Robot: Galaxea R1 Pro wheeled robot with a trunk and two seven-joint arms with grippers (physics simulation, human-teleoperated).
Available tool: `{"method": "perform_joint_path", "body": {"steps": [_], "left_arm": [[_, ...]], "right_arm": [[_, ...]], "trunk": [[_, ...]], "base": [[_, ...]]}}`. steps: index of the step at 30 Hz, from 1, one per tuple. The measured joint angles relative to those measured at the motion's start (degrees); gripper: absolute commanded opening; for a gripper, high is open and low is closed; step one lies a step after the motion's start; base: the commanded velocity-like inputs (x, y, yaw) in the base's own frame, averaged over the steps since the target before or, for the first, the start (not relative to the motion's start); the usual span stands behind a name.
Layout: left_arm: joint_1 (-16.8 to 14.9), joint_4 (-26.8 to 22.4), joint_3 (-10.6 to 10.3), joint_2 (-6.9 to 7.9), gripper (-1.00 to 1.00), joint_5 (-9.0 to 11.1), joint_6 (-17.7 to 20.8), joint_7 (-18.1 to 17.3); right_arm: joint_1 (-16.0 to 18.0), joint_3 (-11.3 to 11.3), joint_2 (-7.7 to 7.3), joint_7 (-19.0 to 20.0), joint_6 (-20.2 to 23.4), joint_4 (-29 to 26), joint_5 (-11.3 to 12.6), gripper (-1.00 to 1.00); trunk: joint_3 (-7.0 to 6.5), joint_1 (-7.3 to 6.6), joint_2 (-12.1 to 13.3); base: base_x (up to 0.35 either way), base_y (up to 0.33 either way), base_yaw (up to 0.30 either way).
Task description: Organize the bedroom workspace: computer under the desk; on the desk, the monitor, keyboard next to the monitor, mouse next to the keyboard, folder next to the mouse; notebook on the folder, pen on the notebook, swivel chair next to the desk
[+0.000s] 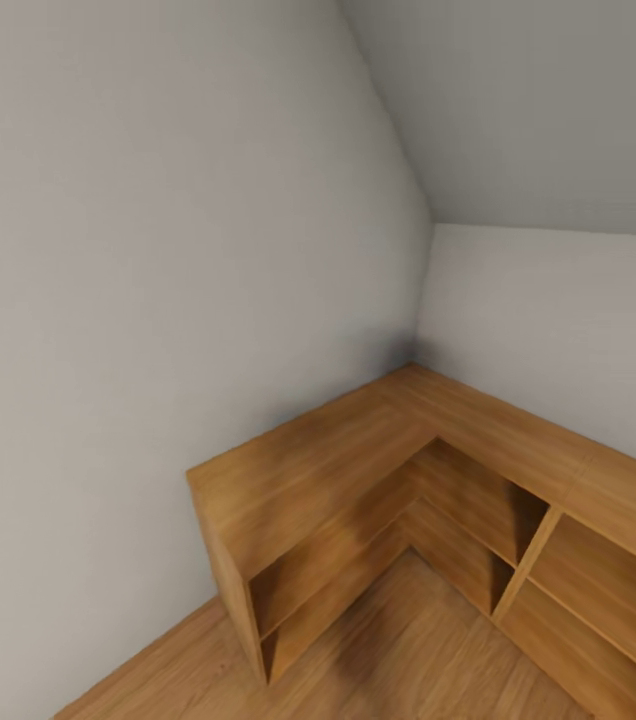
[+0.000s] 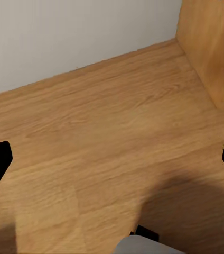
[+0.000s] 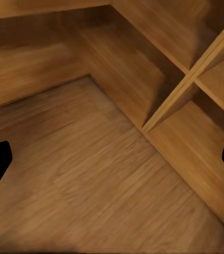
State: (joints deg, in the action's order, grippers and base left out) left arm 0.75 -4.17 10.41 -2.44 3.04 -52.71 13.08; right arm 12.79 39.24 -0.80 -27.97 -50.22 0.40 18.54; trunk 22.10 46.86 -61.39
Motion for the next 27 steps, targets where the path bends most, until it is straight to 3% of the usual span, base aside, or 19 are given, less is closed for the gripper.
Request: {"method": "perform_joint_path", "body": {"steps": [4, 12, 27], "left_arm": [[0.0, 0.0, -0.1, 0.00, 1.00, 0.0, 0.0, 0.0], [0.0, 0.0, -0.1, 0.00, 1.00, 0.0, 0.2, 0.0], [0.0, 0.0, -0.1, 0.02, 1.00, 0.0, 1.1, -0.1]], "right_arm": [[0.0, 0.0, 0.00, 0.2, 0.0, 0.0, 0.0, 1.00], [0.0, -0.1, 0.00, 5.3, 0.4, 0.0, 0.0, 1.00], [0.0, -0.1, 0.00, 6.3, 0.5, 0.0, 0.0, 1.00]], "trunk": [[0.00, -0.02, 0.0], [0.08, -0.02, 0.0], [0.56, 0.00, 0.0]], "base": [[0.194, 0.149, -0.300], [0.236, 0.098, -0.299], [0.018, 0.040, -0.292]]}}
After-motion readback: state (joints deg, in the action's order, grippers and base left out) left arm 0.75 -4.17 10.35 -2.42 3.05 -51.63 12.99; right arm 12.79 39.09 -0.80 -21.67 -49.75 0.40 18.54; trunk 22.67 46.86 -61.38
